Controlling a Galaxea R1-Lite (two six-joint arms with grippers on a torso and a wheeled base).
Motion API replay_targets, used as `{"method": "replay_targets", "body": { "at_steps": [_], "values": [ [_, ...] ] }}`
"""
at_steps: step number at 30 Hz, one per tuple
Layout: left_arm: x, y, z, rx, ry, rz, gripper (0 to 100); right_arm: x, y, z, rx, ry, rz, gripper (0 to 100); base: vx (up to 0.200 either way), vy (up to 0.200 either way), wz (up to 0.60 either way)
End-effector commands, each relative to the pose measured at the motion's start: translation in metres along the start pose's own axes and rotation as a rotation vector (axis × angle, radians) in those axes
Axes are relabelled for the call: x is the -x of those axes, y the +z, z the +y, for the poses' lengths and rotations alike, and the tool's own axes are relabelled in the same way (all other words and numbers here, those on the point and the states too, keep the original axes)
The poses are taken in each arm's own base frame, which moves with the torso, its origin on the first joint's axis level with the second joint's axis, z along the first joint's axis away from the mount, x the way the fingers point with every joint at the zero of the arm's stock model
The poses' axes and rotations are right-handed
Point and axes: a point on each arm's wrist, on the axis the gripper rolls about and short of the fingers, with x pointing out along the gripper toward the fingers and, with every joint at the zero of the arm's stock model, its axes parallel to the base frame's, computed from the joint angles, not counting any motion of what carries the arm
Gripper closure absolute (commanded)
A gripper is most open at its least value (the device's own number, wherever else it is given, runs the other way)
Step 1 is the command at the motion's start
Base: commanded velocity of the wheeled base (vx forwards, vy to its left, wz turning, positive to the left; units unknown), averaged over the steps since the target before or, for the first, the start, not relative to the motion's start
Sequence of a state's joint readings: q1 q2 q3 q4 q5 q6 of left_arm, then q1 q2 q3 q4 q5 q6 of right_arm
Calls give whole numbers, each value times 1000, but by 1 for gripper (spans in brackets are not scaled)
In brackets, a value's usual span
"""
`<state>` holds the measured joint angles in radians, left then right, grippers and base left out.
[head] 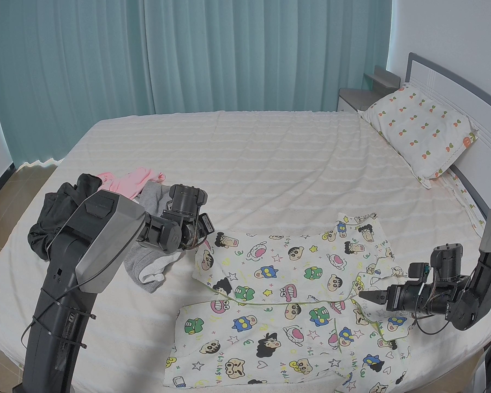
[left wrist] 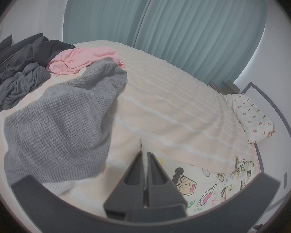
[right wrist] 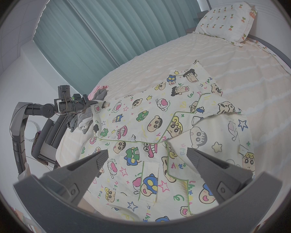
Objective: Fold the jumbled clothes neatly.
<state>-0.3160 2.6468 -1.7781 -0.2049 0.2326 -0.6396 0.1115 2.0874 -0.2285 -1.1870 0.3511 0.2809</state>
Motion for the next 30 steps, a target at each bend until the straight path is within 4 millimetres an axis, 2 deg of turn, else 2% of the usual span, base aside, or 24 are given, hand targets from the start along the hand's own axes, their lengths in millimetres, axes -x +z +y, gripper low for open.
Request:
{"method": "replay_targets", "body": {
  "at_steps": [1, 4, 5, 15, 16, 25, 29, 30],
  "values": [
    [-1, 5, 6, 1, 9, -9, 100, -1, -1, 0, -1, 0, 3, 0, 0, 0, 0],
    [-1, 6, 6, -1, 10, -10, 100, -1, -1, 0, -1, 0, 3, 0, 0, 0, 0],
    [-3, 13, 12, -4, 16, -24, 100, -1, -1, 0, -1, 0, 3, 0, 0, 0, 0],
    [-7, 10, 14, -13, 24, -18, 100, -1, -1, -1, -3, -2, 7, 0, 0, 0, 0],
    [-8, 9, 15, -18, 28, -12, 0, -2, -1, -1, -4, -3, 8, 0, 0, 0, 0],
    [-7, 13, 27, -9, 69, 4, 0, -3, -3, -3, -8, -6, 16, 0, 0, 0, 0],
    [12, 17, 36, -12, 105, 82, 0, -2, -3, -3, -11, -8, 13, 0, 0, 0, 0],
    [27, 14, 40, -12, 75, 149, 0, -2, -2, -4, -12, -10, 12, 0, 0, 0, 0]
  ]
}}
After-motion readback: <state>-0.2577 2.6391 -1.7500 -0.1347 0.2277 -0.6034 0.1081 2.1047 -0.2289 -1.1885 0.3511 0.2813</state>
